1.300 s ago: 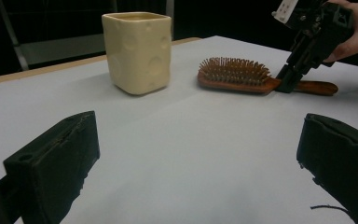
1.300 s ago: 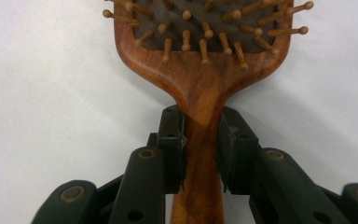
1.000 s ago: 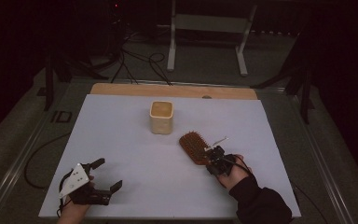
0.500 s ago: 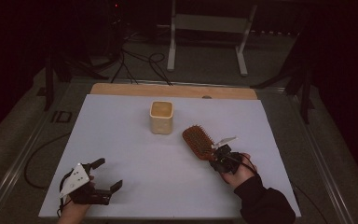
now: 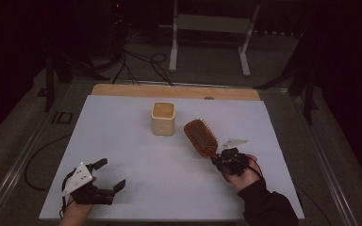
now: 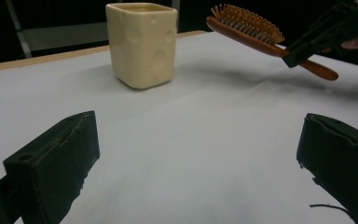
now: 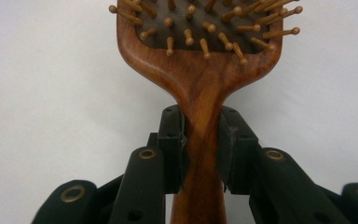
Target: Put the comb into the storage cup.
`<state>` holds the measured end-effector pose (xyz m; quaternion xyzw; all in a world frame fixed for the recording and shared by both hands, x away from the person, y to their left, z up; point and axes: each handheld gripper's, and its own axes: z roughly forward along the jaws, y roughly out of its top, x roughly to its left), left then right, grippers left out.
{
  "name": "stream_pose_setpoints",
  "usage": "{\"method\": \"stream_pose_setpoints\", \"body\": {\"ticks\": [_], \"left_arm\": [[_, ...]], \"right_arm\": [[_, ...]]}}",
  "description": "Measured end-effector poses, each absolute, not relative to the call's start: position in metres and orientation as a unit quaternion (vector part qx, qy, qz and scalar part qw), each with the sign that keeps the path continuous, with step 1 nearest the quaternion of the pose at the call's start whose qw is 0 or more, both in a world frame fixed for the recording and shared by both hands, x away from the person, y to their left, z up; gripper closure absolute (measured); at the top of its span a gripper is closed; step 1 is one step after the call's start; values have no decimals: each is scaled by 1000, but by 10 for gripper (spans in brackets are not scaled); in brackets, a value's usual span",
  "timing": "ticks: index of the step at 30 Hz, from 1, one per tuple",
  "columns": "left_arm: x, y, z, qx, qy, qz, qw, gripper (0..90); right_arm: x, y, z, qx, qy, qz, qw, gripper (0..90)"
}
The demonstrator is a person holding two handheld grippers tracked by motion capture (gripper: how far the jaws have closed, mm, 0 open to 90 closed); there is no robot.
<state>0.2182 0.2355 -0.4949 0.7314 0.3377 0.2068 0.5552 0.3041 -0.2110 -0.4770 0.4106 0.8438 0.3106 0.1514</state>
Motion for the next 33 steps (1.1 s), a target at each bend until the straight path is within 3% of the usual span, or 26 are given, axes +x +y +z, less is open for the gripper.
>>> {"method": "stream_pose_setpoints", "body": {"ticks": [16, 33], "left_arm": [[237, 224, -453, 727, 391, 187, 532, 0], [259, 190, -397, 733, 386, 188, 527, 0]], "right_arm": [[297, -214, -469, 402, 823, 364, 168, 732], [292, -211, -460, 396, 812, 389, 179, 732]]}}
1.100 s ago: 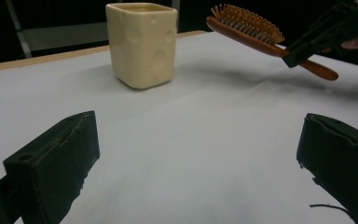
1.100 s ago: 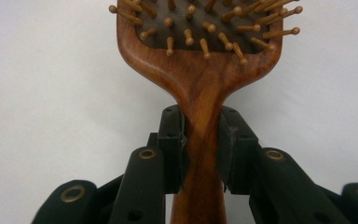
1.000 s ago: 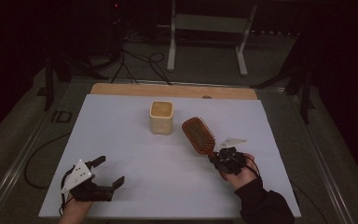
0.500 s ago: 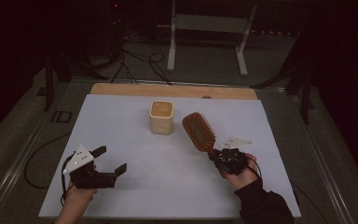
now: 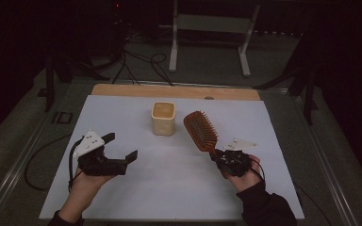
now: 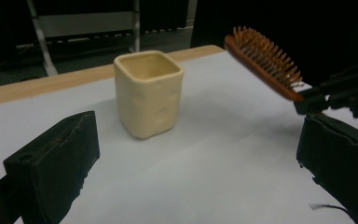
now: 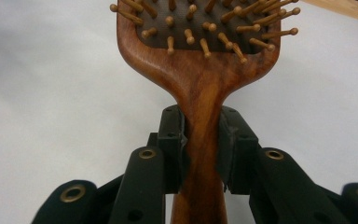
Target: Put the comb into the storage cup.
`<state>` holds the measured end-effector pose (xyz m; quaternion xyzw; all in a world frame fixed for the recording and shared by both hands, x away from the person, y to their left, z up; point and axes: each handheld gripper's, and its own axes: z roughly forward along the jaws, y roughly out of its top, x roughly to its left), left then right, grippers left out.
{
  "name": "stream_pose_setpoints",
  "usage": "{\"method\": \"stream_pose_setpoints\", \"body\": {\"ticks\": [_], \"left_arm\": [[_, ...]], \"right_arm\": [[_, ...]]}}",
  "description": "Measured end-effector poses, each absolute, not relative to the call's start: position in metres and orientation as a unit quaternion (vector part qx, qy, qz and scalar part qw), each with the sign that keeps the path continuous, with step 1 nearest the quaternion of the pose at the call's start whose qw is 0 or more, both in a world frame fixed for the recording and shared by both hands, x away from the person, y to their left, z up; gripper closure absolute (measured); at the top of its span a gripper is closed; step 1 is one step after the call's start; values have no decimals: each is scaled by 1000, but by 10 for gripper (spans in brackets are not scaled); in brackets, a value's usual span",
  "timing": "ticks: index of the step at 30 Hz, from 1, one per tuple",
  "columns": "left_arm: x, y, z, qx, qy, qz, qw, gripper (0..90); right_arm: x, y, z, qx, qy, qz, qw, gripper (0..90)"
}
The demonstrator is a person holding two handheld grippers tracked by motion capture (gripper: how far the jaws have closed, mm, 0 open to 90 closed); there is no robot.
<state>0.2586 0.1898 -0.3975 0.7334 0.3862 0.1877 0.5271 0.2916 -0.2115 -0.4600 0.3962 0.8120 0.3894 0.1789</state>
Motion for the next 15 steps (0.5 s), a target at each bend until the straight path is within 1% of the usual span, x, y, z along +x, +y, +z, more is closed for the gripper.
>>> {"method": "stream_pose_setpoints", "body": {"ticks": [5, 10, 15], "left_arm": [[267, 173, -387, 737, 370, 165, 541, 0], [276, 154, -378, 748, 363, 157, 533, 0], [286, 138, -368, 749, 362, 142, 536, 0]], "right_arm": [[290, -210, -460, 396, 811, 393, 179, 732], [290, -209, -459, 394, 811, 394, 181, 732], [290, -209, -458, 396, 809, 398, 177, 731]]}}
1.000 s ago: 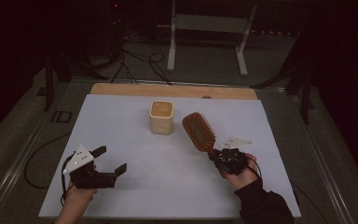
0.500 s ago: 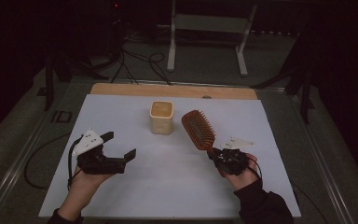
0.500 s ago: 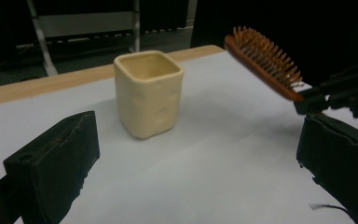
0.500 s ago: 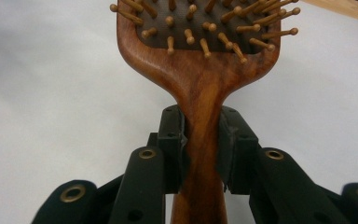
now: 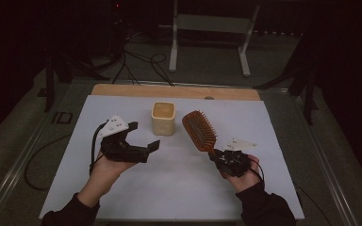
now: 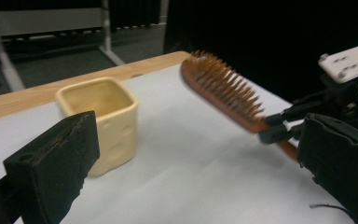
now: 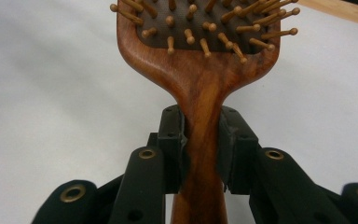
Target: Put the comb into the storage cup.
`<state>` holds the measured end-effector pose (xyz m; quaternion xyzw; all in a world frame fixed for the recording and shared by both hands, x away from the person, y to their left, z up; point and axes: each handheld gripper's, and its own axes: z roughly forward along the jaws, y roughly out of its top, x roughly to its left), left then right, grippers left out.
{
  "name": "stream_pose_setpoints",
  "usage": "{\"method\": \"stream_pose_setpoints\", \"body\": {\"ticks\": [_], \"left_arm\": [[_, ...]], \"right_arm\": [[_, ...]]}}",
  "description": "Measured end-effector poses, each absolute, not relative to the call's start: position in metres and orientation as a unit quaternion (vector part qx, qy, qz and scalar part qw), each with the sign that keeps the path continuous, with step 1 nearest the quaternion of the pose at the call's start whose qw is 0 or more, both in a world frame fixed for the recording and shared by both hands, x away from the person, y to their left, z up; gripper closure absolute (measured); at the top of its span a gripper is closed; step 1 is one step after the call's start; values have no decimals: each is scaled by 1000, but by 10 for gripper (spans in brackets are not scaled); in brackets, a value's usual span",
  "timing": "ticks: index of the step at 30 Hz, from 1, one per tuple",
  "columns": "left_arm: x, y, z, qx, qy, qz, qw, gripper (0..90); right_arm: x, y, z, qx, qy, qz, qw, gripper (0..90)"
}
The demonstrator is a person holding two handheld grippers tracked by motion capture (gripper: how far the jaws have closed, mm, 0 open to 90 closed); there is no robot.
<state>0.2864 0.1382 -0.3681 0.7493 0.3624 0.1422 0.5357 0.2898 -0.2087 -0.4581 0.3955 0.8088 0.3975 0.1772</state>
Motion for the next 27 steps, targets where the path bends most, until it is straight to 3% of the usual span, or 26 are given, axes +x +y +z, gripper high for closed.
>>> {"method": "stream_pose_setpoints", "body": {"ticks": [8, 21, 27], "left_arm": [[306, 114, -363, 742, 383, 99, 541, 0], [329, 71, -362, 725, 443, 85, 520, 0], [339, 50, -371, 720, 451, 48, 525, 0]], "right_arm": [[290, -208, -457, 396, 808, 399, 177, 732], [289, -206, -457, 393, 808, 401, 181, 731], [288, -206, -457, 392, 807, 402, 183, 731]]}}
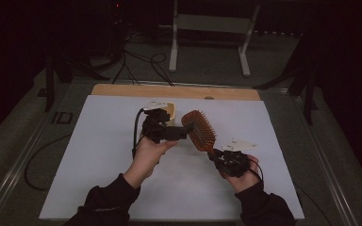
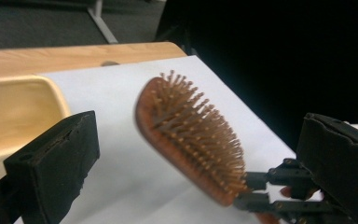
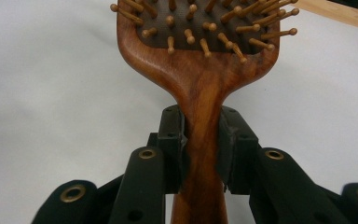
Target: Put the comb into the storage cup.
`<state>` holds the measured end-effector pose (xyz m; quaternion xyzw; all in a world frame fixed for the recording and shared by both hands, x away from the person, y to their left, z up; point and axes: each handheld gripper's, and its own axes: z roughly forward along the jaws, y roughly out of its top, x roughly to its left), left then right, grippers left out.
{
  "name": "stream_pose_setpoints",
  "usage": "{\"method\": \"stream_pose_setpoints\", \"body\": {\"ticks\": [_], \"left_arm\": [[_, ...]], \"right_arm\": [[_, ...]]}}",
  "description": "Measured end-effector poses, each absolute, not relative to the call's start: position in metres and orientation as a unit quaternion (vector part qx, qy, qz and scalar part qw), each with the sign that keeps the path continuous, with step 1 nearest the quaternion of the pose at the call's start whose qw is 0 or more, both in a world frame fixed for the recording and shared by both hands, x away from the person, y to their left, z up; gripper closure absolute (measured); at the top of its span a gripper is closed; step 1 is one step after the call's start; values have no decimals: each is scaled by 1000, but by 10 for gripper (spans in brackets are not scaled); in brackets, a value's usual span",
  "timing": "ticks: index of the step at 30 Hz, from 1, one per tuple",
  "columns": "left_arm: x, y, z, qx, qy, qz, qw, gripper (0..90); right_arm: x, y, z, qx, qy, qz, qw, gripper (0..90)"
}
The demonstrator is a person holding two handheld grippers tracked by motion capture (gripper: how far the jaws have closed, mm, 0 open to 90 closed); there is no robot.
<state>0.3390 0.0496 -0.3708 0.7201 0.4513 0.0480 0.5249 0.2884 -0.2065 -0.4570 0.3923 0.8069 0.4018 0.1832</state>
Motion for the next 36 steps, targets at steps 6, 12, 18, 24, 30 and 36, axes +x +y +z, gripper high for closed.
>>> {"method": "stream_pose_setpoints", "body": {"ticks": [6, 12, 18, 24, 30, 36], "left_arm": [[350, 40, -389, 701, 474, 3, 534, 0], [361, 38, -403, 684, 492, -24, 538, 0], [368, 37, -410, 672, 499, -47, 545, 0], [373, 34, -415, 663, 501, -63, 553, 60], [375, 33, -419, 658, 496, -73, 561, 208], [375, 31, -420, 655, 494, -77, 566, 348]], "right_arm": [[287, -207, -455, 394, 803, 407, 187, 731], [285, -207, -454, 386, 804, 410, 191, 731], [284, -206, -451, 381, 804, 416, 189, 731], [282, -205, -451, 377, 805, 419, 187, 731], [281, -203, -450, 371, 807, 421, 184, 731], [281, -202, -451, 368, 809, 420, 183, 731]]}}
